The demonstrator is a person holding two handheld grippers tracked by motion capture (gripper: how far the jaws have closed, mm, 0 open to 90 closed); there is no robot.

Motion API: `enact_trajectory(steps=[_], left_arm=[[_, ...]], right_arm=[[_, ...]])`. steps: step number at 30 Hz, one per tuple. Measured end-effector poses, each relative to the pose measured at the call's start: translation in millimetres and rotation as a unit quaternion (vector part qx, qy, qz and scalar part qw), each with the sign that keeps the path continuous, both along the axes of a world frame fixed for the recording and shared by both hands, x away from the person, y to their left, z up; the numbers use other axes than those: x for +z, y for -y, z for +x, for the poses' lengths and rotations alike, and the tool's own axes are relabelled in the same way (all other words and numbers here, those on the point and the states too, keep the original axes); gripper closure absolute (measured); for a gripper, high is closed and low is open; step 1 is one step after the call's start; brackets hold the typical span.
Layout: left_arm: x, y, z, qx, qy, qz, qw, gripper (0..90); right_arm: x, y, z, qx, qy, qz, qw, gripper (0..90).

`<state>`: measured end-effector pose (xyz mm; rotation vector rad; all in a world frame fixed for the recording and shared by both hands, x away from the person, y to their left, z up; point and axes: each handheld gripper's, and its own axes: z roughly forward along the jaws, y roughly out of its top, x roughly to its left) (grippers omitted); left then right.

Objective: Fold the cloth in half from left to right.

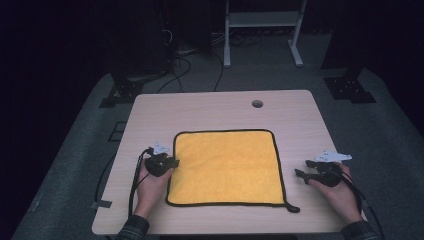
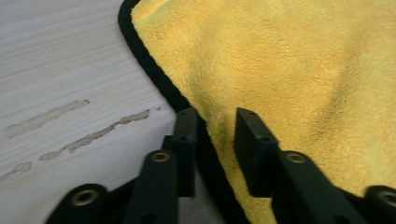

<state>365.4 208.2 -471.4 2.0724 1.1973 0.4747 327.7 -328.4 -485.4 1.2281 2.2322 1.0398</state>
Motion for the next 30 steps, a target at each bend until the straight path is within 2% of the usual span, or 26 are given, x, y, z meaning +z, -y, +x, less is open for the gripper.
enact_trajectory(steps=[1,2,8,11,12,13,17,20,24,26,28,30], left_arm=[[1.5,1.0,1.5,-0.001,-0.011,-0.003,0.9999,74.8],[2.2,2.3,3.2,0.000,-0.017,-0.005,0.9998,81.5],[3.3,1.9,5.5,-0.003,-0.025,-0.007,0.9997,85.4],[3.5,-9.5,6.8,0.003,-0.036,-0.033,0.9988,85.5],[3.5,-9.5,6.8,0.003,-0.036,-0.033,0.9988,85.5],[4.1,-13.6,6.9,0.005,-0.036,-0.047,0.9982,85.5],[9.2,-24.9,6.1,0.014,-0.029,-0.035,0.9989,85.6],[11.3,-36.0,6.3,0.029,-0.026,-0.038,0.9985,85.5],[16.4,-43.0,5.4,0.032,-0.021,-0.065,0.9971,85.5],[19.5,-41.8,4.9,0.030,-0.017,-0.071,0.9969,85.5],[22.2,-40.5,4.7,0.024,-0.014,-0.086,0.9959,85.5],[23.5,-39.9,4.6,0.022,-0.014,-0.089,0.9957,85.5]], right_arm=[[0.0,0.0,0.0,0.000,0.000,0.000,1.0000,38.8],[0.0,0.0,0.0,0.000,0.000,0.000,1.0000,38.9],[0.0,0.3,-0.3,0.000,0.000,-0.001,1.0000,38.9],[0.1,1.0,-0.8,0.000,-0.001,0.002,1.0000,39.1],[0.1,1.0,-0.8,0.000,-0.001,0.002,1.0000,39.1],[0.1,1.3,-1.2,0.001,-0.001,0.002,1.0000,39.1],[0.1,1.8,-1.4,0.001,-0.001,0.002,1.0000,39.2],[0.1,1.7,-1.6,0.002,0.000,0.001,1.0000,39.2],[0.2,1.8,-2.0,0.002,-0.001,0.001,1.0000,39.3],[0.1,1.8,-1.9,0.002,-0.001,0.002,1.0000,39.3],[0.1,1.8,-1.9,0.002,-0.001,0.001,1.0000,39.3],[0.2,1.7,-1.9,0.002,-0.001,0.001,1.0000,39.2]])
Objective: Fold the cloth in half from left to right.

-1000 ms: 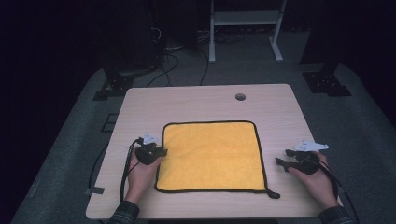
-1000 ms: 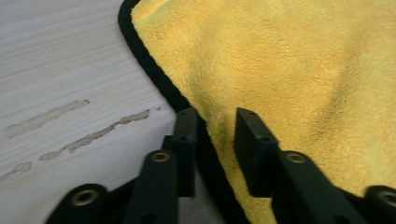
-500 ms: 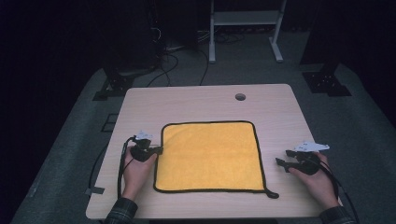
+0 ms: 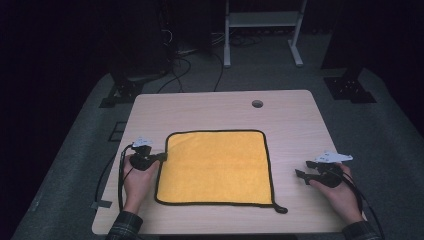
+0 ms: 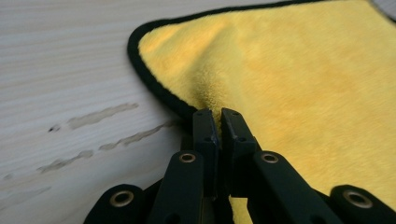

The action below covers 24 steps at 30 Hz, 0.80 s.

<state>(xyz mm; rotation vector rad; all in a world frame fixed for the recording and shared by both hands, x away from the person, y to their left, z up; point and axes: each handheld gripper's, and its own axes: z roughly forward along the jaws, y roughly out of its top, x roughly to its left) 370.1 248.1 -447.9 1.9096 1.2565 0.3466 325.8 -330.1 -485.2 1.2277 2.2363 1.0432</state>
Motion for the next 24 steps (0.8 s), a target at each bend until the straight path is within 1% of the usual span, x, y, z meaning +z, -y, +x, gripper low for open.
enact_trajectory(steps=[1,2,3,4,5,6,8,13,14,15,20,22,23,24], left_arm=[[4.2,3.4,-0.5,-0.007,0.007,-0.018,0.9998,85.5],[6.2,5.2,-0.6,-0.012,0.012,-0.022,0.9996,85.5],[8.2,7.0,-1.1,-0.017,0.013,-0.028,0.9994,85.4],[8.2,7.0,-1.1,-0.017,0.013,-0.028,0.9994,85.4],[11.3,10.3,-0.9,-0.027,0.015,-0.031,0.9990,85.4],[12.4,12.4,-0.7,-0.029,0.016,-0.038,0.9987,85.4],[13.2,13.8,-0.3,-0.032,0.018,-0.041,0.9985,85.4],[19.4,27.1,3.2,-0.054,0.026,-0.063,0.9962,85.4],[19.4,27.1,3.2,-0.054,0.026,-0.063,0.9962,85.4],[20.8,32.2,4.6,-0.060,0.024,-0.070,0.9954,85.4],[23.0,49.0,9.6,-0.080,0.022,-0.078,0.9934,85.4],[23.1,51.4,10.6,-0.084,0.024,-0.079,0.9931,85.4],[23.2,58.6,12.8,-0.092,0.023,-0.088,0.9916,85.4],[23.0,62.1,13.8,-0.096,0.022,-0.090,0.9911,85.4]], right_arm=[[0.0,0.0,0.0,0.000,0.000,0.000,1.0000,39.2],[-0.1,0.0,0.1,0.001,0.000,0.000,1.0000,39.2],[0.0,0.0,0.1,0.000,0.000,0.000,1.0000,39.1],[-0.1,-0.1,0.0,0.001,0.001,-0.001,1.0000,39.1],[-0.1,-0.2,0.0,0.001,0.001,-0.001,1.0000,39.0],[-0.1,-0.3,0.0,0.001,0.001,-0.001,1.0000,39.0],[-0.1,-0.2,0.0,0.001,0.001,-0.001,1.0000,39.0],[-0.1,-0.2,0.1,0.001,0.001,-0.001,1.0000,38.9],[-0.1,-0.2,0.1,0.001,0.001,-0.001,1.0000,38.9],[-0.1,-0.2,0.1,0.001,0.001,-0.001,1.0000,38.9],[-0.1,-0.2,0.1,0.001,0.001,-0.001,1.0000,38.7],[-0.1,-0.2,0.1,0.002,0.000,-0.001,1.0000,38.6],[-0.1,-0.2,0.1,0.002,0.000,-0.001,1.0000,38.5],[-0.1,-0.2,0.1,0.002,0.000,0.000,1.0000,38.4]])
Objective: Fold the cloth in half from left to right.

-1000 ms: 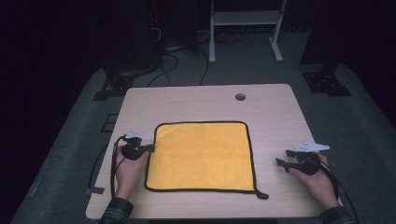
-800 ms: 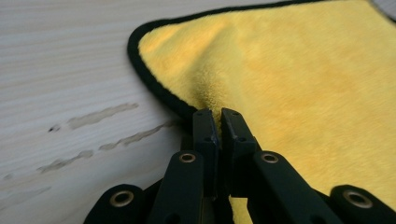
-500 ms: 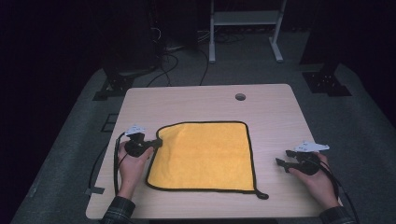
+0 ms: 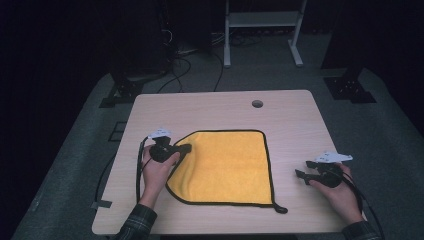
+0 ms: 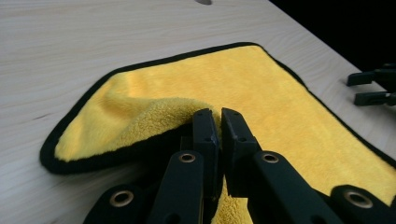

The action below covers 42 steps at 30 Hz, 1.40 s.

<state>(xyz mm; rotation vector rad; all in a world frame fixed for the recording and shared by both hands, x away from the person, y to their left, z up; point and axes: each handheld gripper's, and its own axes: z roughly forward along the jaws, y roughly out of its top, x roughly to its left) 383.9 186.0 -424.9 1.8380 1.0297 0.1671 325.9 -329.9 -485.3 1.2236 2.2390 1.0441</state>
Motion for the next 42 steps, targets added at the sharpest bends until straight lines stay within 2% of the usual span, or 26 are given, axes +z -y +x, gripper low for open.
enact_trajectory(steps=[9,18,32,37,42], left_arm=[[-3.8,27.1,8.3,-0.036,-0.003,-0.005,0.9993,85.4],[-6.5,58.4,15.2,-0.072,-0.004,-0.008,0.9974,85.3],[-5.5,97.4,22.1,-0.107,-0.003,-0.015,0.9942,85.4],[-6.1,117.8,24.2,-0.117,0.001,-0.020,0.9929,85.4],[-9.0,135.8,26.9,-0.131,-0.001,-0.017,0.9913,85.4]], right_arm=[[-0.1,0.0,-0.1,0.002,0.000,-0.001,1.0000,37.4],[-0.1,0.2,0.0,0.003,-0.001,0.001,1.0000,37.2],[-0.1,-0.1,-0.1,0.003,0.000,-0.001,1.0000,36.9],[-0.1,0.0,0.2,0.004,-0.001,0.000,1.0000,36.8],[-0.1,-0.1,0.2,0.004,0.000,0.000,1.0000,36.6]])
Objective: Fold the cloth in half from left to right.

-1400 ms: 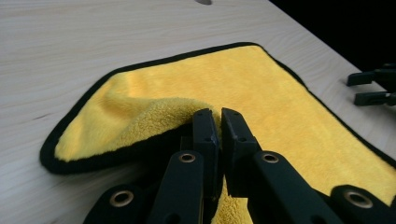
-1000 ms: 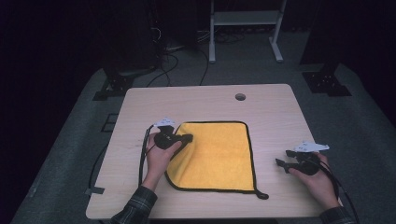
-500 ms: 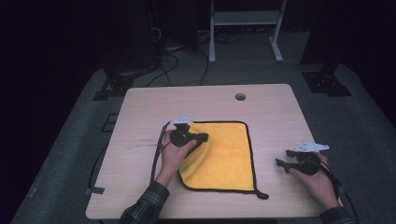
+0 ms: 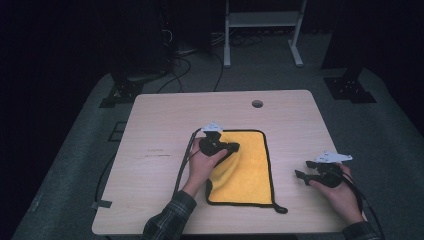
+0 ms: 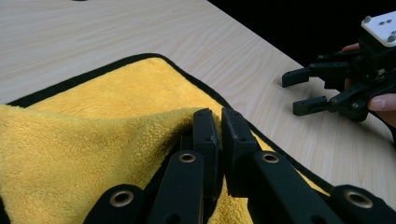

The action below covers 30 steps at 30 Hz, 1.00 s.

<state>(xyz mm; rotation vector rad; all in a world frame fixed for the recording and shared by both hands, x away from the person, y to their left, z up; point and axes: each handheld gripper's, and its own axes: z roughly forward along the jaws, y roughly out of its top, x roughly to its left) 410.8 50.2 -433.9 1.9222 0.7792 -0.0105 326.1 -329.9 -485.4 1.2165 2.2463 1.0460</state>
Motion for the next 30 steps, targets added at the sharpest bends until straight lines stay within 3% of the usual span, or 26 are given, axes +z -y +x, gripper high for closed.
enact_trajectory(steps=[16,23,30], left_arm=[[-9.4,42.3,13.1,-0.023,-0.018,0.001,0.9996,85.4],[-16.2,63.9,17.6,-0.036,-0.035,-0.002,0.9987,85.4],[-25.9,83.9,18.4,-0.055,-0.042,0.025,0.9973,85.1]], right_arm=[[0.0,0.2,0.1,0.000,-0.001,0.002,1.0000,36.6],[0.0,0.1,0.2,0.001,-0.001,0.001,1.0000,36.4],[0.0,0.0,0.3,0.002,-0.001,0.000,1.0000,36.3]])
